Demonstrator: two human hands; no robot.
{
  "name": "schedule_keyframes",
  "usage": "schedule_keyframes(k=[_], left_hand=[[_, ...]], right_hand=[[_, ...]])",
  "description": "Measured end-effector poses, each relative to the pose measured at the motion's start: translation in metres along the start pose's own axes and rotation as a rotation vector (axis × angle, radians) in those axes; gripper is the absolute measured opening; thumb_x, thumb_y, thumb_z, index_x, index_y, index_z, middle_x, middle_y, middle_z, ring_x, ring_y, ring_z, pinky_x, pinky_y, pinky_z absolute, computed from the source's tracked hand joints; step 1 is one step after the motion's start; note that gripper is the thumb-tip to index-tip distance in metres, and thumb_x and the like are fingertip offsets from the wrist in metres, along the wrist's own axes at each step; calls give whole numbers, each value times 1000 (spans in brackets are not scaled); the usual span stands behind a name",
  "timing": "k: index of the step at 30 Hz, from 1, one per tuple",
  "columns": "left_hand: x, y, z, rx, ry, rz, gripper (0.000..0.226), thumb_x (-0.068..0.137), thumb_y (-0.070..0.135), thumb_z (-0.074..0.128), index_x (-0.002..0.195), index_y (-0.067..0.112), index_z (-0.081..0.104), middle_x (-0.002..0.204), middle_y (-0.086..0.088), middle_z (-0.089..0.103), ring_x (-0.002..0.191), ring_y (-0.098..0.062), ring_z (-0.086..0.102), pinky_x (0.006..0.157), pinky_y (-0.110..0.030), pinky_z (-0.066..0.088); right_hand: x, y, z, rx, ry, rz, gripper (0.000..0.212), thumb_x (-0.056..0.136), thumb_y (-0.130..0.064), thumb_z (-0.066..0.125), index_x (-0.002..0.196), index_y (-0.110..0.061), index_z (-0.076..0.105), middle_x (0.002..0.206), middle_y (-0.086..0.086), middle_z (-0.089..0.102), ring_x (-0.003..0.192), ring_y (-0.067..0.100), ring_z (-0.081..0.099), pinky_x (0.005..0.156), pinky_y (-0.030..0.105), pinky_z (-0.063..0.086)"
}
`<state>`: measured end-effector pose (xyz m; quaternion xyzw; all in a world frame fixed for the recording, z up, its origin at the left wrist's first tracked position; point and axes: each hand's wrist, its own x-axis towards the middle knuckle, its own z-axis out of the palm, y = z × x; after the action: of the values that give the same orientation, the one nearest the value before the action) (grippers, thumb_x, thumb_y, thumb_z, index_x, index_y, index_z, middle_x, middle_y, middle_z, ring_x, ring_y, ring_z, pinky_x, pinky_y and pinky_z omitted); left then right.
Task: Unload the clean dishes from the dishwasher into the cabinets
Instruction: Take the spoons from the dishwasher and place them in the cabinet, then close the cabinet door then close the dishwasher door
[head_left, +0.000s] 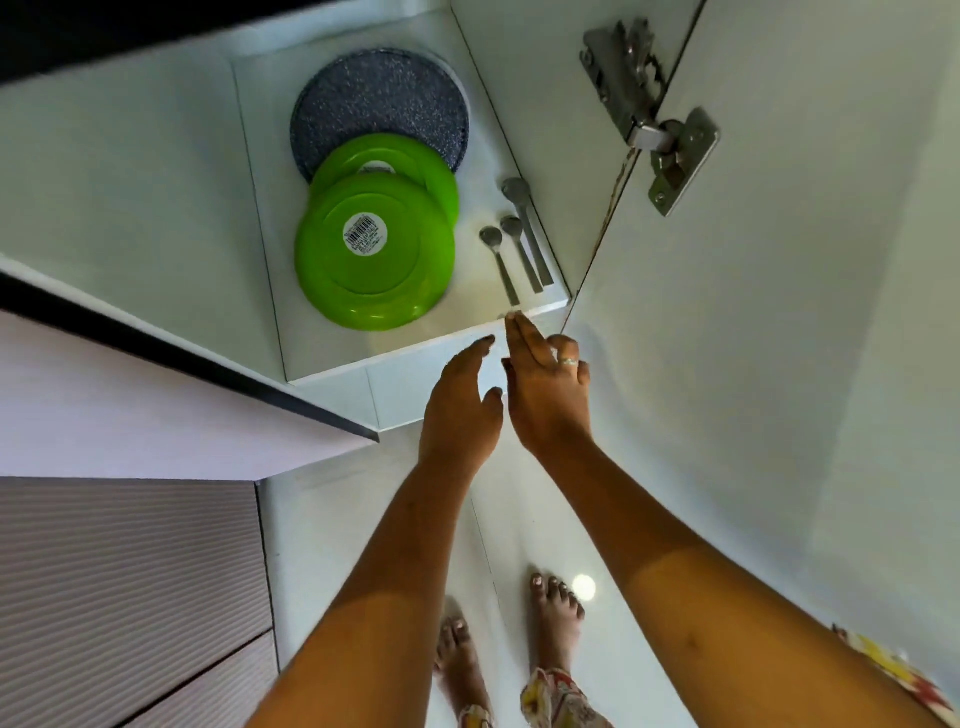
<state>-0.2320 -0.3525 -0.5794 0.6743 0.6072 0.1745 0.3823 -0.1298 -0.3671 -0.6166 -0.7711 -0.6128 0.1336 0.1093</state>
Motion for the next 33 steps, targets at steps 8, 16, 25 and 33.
schedule_keyframes(k=[8,16,25,33], left_hand=[[-74,24,12,-222,120,-45,40,90,0,53,128,15,54,130,-3,58,123,-18,51,106,-29,40],[-204,40,33,-221,46,-16,38,92,13,57,127,27,53,135,5,52,116,-10,53,87,-8,36],[-316,60,12,-291,30,77,33,93,11,53,122,26,56,126,2,52,84,-3,54,75,-7,43],[-317,118,-13,-382,75,228,32,93,11,52,123,21,56,126,0,51,100,-14,57,76,2,39]], right_hand=[[-75,13,-23,84,-59,47,56,99,-37,36,150,-22,17,154,0,27,138,31,27,108,50,29],[-208,40,-43,101,16,89,52,99,-39,38,147,-27,23,148,4,36,134,30,32,108,47,32],[-336,101,-112,751,481,738,31,101,-21,39,123,-6,54,124,15,56,116,29,53,96,30,41],[-274,76,-198,1550,371,781,57,97,-54,32,143,-20,38,123,-6,50,104,10,53,80,18,48]])
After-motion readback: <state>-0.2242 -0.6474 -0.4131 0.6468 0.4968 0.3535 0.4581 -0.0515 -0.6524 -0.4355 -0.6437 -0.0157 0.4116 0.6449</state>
